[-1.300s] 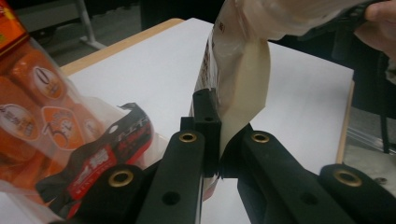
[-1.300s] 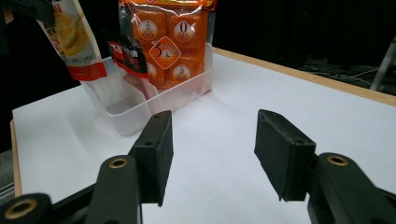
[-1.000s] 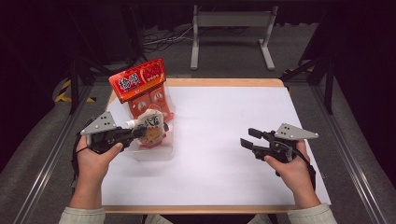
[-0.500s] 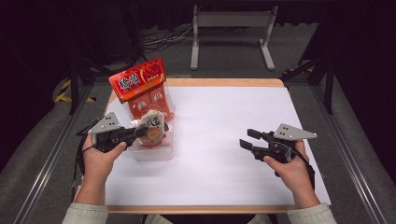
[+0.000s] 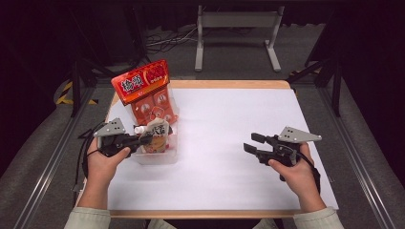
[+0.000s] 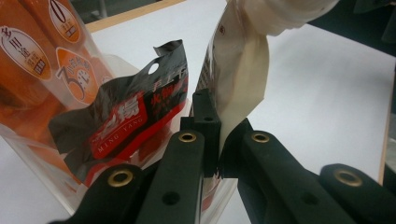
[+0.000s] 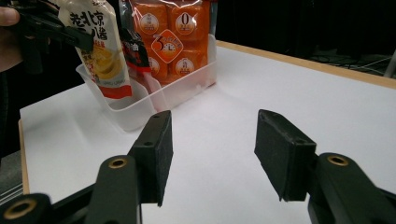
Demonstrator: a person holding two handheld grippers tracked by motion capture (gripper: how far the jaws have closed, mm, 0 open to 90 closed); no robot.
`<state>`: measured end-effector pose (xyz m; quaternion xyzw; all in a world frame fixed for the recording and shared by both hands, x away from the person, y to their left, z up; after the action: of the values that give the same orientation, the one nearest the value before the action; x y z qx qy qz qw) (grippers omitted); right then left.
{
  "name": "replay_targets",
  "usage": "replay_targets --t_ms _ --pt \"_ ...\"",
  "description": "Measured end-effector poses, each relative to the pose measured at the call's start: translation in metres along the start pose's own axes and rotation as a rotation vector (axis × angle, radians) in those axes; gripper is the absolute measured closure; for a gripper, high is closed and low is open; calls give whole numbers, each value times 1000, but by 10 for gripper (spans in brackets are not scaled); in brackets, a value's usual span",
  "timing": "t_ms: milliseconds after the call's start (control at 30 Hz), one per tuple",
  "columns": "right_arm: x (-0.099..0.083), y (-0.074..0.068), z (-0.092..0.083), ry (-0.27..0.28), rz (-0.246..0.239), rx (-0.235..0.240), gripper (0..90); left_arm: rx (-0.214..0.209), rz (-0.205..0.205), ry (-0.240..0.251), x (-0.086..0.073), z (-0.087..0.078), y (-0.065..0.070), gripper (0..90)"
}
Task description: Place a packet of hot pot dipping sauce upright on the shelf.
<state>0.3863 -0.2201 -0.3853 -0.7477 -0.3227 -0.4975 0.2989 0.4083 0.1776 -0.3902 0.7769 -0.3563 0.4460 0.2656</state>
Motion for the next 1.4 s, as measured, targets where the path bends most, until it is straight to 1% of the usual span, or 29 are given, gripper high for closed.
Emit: replay_targets --t_ms 67,133,200,367,533,567,633,767,867,933,1033,1067,1100,1133,1167,1233,1267,1300,1367,1400 --pt "-1 0 2 -1 6 4 473 -8 -11 -5 -3 0 0 886" --pt "-2 0 3 -4 8 8 472 -1 -10 -4 -4 1 -1 887" --pt "-3 0 4 -10 9 11 472 7 -12 -17 -7 3 -2 887" --pt "-5 0 7 -14 17 22 475 3 -34 -28 -15 7 -2 887" --pt "-6 -1 9 -20 20 29 472 2 -28 -31 -19 11 -3 887" --pt "-6 -1 10 -20 20 31 472 0 -37 -35 -20 12 -3 887" --pt "-6 -1 10 -21 23 33 475 -5 -35 -45 -22 13 -3 886" --pt "-7 0 11 -22 26 34 474 -3 -49 -49 -26 14 -5 885" --pt "-7 0 11 -22 27 35 469 1 -47 -62 -29 15 -6 884" --pt "-6 0 11 -19 27 35 465 3 -65 -67 -30 14 -7 882" --pt "-6 0 11 -18 29 39 465 37 -37 -103 -33 11 -9 880" --pt "-6 -1 12 -19 30 40 464 34 -49 -110 -35 10 -8 877" --pt "-6 -1 12 -19 31 40 463 34 -47 -109 -35 10 -9 874" --pt "-7 -1 12 -20 30 40 463 38 -56 -112 -37 9 -9 869" --pt "-7 -1 12 -20 30 40 462 40 -57 -115 -38 8 -10 860" --pt "-7 -1 11 -19 32 39 462 35 -67 -114 -39 7 -10 834" --pt "-7 0 11 -20 30 38 461 43 -68 -109 -39 7 -10 806" --pt "-6 0 11 -19 29 37 461 55 -59 -106 -38 6 -10 787" --pt "-5 0 10 -15 28 36 457 98 -28 -105 -36 3 -9 762" --pt "-5 -1 10 -12 25 35 457 102 -27 -99 -35 2 -9 718"
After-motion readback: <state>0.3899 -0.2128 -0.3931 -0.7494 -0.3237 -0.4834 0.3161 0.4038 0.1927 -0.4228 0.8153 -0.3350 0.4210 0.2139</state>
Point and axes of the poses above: each handheld gripper's, and its own axes: z roughly forward along the jaws, x roughly out of its top, y roughly to its right, the point moved 6 cm from there along z, roughly forward along the jaws, and after that the axes turned 3 degrees about x, right-handed, at the moved point
